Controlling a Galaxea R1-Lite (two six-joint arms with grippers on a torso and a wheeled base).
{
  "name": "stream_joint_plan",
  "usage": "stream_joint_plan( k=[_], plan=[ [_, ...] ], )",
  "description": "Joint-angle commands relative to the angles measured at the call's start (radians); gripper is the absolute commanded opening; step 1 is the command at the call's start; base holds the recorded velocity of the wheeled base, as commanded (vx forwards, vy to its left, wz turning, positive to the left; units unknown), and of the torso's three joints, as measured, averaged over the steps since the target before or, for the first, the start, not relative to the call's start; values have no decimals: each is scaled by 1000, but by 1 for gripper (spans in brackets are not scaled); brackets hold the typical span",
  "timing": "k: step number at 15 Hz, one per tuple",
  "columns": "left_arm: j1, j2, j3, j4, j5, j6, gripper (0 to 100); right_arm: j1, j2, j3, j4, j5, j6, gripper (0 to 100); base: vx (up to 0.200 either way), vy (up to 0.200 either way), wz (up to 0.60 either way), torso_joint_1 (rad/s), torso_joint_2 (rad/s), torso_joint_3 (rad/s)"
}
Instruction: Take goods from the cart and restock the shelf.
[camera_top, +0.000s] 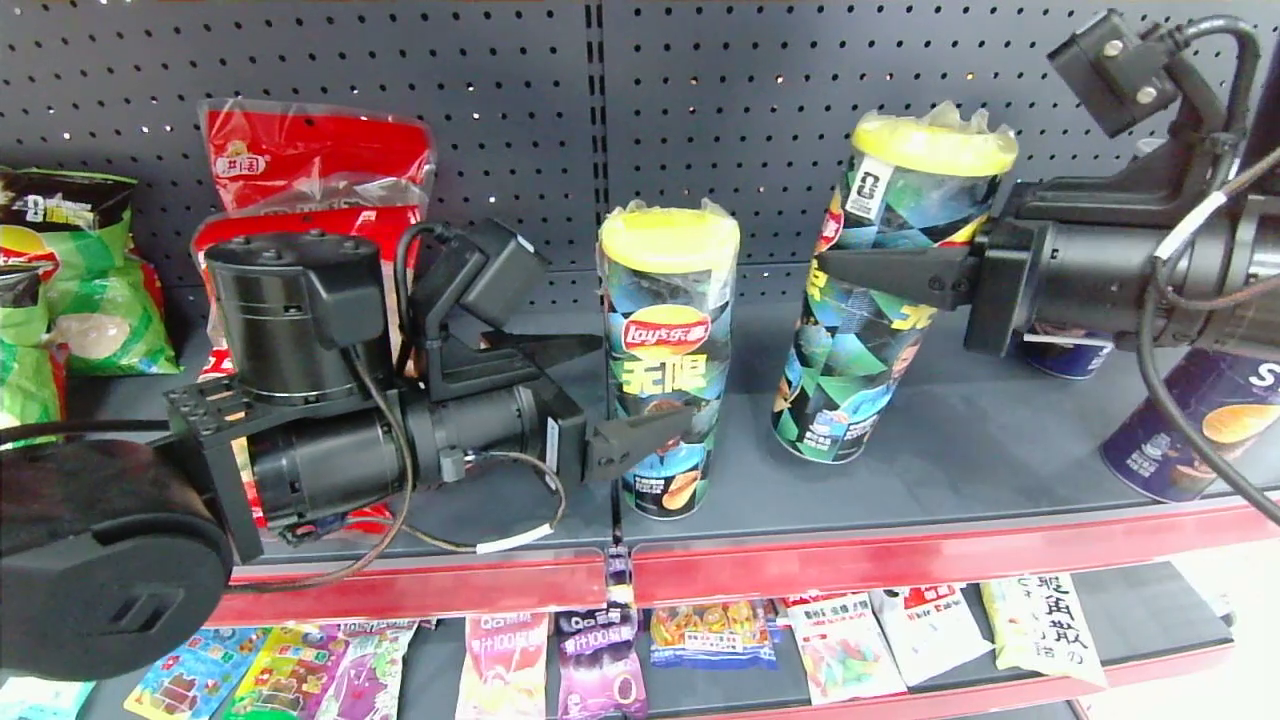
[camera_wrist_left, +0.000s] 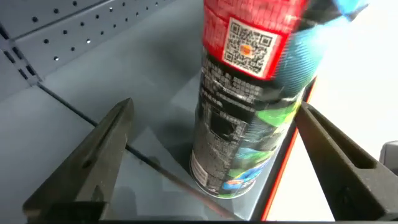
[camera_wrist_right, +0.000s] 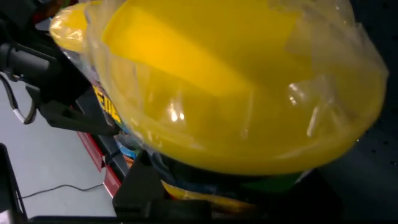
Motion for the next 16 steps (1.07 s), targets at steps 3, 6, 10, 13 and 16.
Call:
stream_joint_plan(
  k=[3, 6, 10, 13, 16],
  plan=[
    [-1, -23, 0, -2, 1, 0, 100, 1, 71, -49, -1, 1, -1, 0, 0, 0, 0, 0, 0, 0],
    [-1, -44, 14, 0, -2, 17, 100, 6, 103, -75, -2, 1, -2, 0, 0, 0, 0, 0, 0, 0],
    [-1, -104, 105, -6, -3, 17, 100, 38, 189, -176, -2, -1, -2, 0, 0, 0, 0, 0, 0, 0],
    [2, -155, 165, -6, -2, 15, 100, 67, 265, -256, -4, -5, -2, 0, 0, 0, 0, 0, 0, 0],
    [25, -221, 254, -5, 1, 15, 100, 78, 334, -331, -4, -2, -8, 0, 0, 0, 0, 0, 0, 0]
  ],
)
